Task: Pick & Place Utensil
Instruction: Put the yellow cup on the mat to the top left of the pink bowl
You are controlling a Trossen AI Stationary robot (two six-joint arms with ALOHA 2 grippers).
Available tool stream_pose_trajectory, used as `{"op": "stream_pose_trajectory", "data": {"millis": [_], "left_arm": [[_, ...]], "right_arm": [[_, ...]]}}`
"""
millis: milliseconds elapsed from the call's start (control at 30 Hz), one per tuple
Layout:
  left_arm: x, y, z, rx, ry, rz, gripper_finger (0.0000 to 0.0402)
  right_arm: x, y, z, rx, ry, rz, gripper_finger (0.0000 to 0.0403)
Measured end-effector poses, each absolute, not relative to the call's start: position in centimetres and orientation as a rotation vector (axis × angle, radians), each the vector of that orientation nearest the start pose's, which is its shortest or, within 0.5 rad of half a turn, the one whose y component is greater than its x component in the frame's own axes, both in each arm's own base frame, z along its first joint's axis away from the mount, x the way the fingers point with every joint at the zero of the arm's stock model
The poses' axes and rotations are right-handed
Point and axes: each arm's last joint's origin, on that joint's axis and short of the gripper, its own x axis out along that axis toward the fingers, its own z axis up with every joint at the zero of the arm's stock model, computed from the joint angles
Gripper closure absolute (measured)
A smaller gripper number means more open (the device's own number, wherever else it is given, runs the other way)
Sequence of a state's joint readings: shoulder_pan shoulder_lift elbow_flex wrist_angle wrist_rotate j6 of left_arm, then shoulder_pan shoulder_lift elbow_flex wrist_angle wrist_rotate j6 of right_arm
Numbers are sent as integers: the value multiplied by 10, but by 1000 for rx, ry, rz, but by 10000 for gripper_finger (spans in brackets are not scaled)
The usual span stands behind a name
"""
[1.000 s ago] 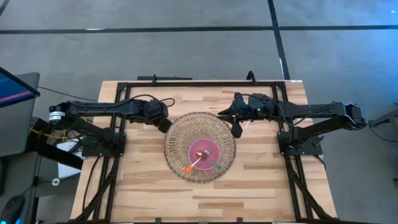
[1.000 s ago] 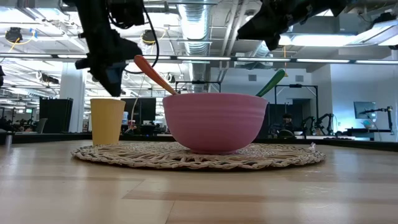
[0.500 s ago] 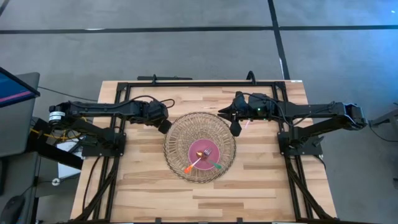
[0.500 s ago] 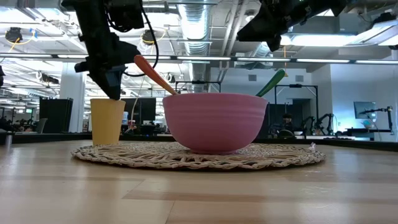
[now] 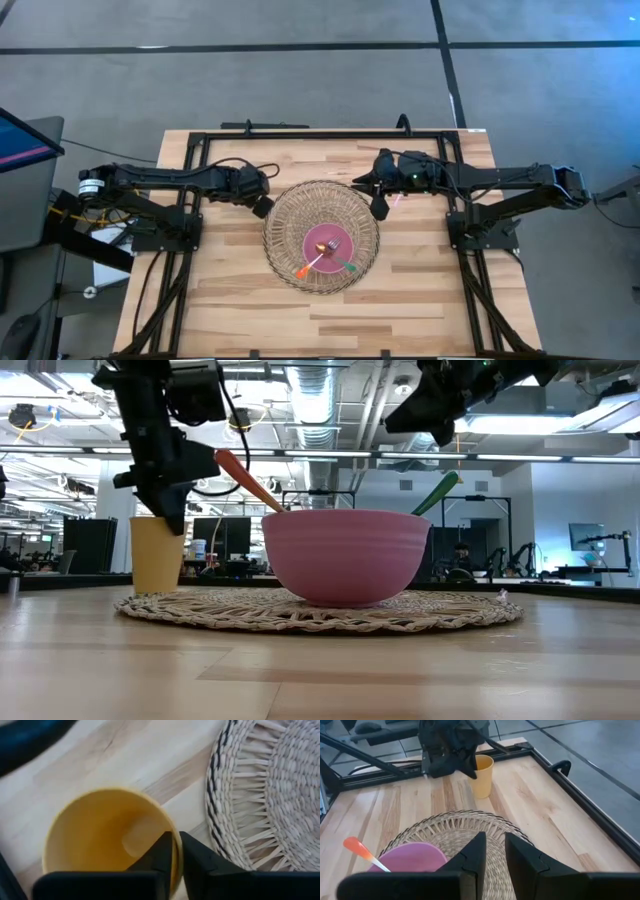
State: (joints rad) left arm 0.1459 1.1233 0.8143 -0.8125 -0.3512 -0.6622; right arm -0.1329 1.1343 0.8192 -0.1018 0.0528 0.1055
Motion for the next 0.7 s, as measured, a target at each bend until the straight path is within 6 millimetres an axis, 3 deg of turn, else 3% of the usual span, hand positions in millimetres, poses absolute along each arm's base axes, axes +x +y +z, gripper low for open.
{"op": "stream_pose_trajectory", "data": {"millis": [67, 400, 700], "left_arm": [[196, 39, 239, -445, 923, 787, 390], [205, 34, 246, -453, 841, 721, 392], [224, 18, 282, -430, 655, 570, 393]], "right_arm": [[246, -34, 285, 120, 407, -205, 337], [246, -34, 285, 120, 407, -205, 337], [246, -34, 285, 120, 407, -205, 337]]}}
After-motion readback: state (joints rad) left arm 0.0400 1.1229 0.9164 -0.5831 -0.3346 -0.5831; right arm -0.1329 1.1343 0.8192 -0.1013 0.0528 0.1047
